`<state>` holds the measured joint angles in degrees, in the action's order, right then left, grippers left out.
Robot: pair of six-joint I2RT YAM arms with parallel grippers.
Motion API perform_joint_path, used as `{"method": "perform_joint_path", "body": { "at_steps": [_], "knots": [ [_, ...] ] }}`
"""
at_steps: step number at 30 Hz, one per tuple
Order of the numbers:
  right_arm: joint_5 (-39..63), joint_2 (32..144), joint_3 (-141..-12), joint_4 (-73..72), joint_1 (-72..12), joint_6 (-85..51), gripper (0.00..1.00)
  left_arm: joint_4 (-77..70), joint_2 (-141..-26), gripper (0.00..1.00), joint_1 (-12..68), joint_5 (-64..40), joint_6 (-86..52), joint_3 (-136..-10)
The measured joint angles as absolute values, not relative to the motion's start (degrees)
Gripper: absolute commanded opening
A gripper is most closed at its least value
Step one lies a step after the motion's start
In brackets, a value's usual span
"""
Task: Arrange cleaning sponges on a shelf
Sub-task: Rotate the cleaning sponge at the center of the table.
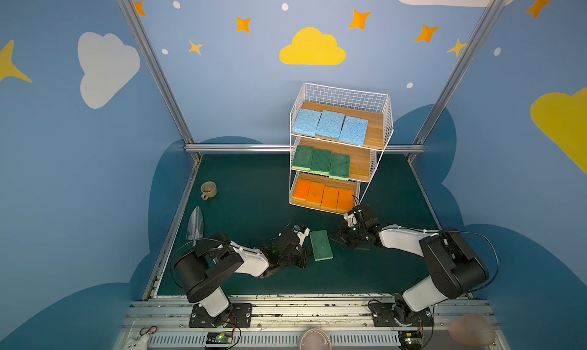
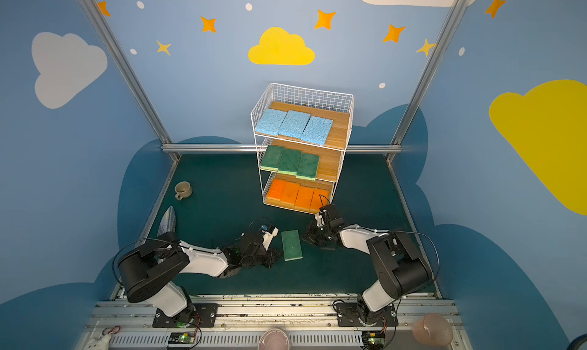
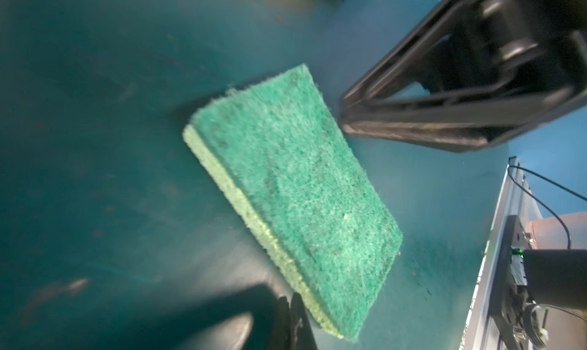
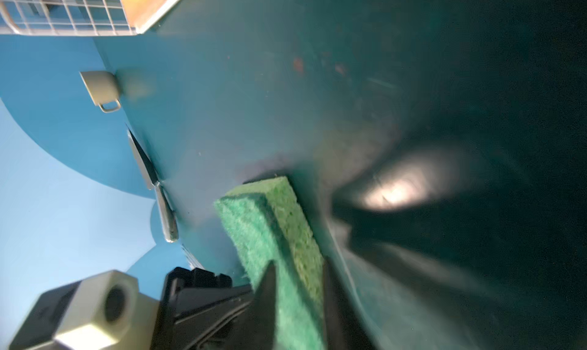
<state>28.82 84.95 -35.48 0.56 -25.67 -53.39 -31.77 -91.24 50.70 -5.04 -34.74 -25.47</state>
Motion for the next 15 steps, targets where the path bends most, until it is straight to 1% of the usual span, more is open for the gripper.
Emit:
{"method": "perform_joint_path", "body": {
  "at_steps": [2,6,8,9,12,13,15],
  "knots": [
    [28.47,80.38,-35.00,3.33,-24.77,-52.58,0.46,-30.20,-88.75,0.15,50.54,-3.90,-34.72,-25.21],
    [28.08,69.56,-32.51,7.51,-24.45,-53.04,0.53,-27.70,-84.07,0.43,50.26,-1.43,-34.17,-25.19],
    [28.21,64.95,-29.39,7.60,-25.74,-55.48,0.56,-26.35,-82.41,0.59,50.13,0.01,-34.30,-25.19],
    [28.21,62.98,-27.40,7.27,-26.79,-56.82,0.56,-25.65,-81.69,0.65,50.00,0.78,-34.48,-25.19],
    [27.14,58.89,-22.22,7.68,-31.59,-61.17,0.58,-24.27,-79.90,0.77,49.45,2.46,-34.81,-25.17],
    [26.04,58.26,-21.82,8.91,-33.58,-61.54,0.59,-23.75,-79.42,0.79,49.12,2.92,-34.85,-25.17],
    [22.48,57.71,-22.90,11.97,-37.87,-60.75,0.56,-22.52,-78.39,0.82,48.38,3.55,-34.92,-25.17]
  ]
}}
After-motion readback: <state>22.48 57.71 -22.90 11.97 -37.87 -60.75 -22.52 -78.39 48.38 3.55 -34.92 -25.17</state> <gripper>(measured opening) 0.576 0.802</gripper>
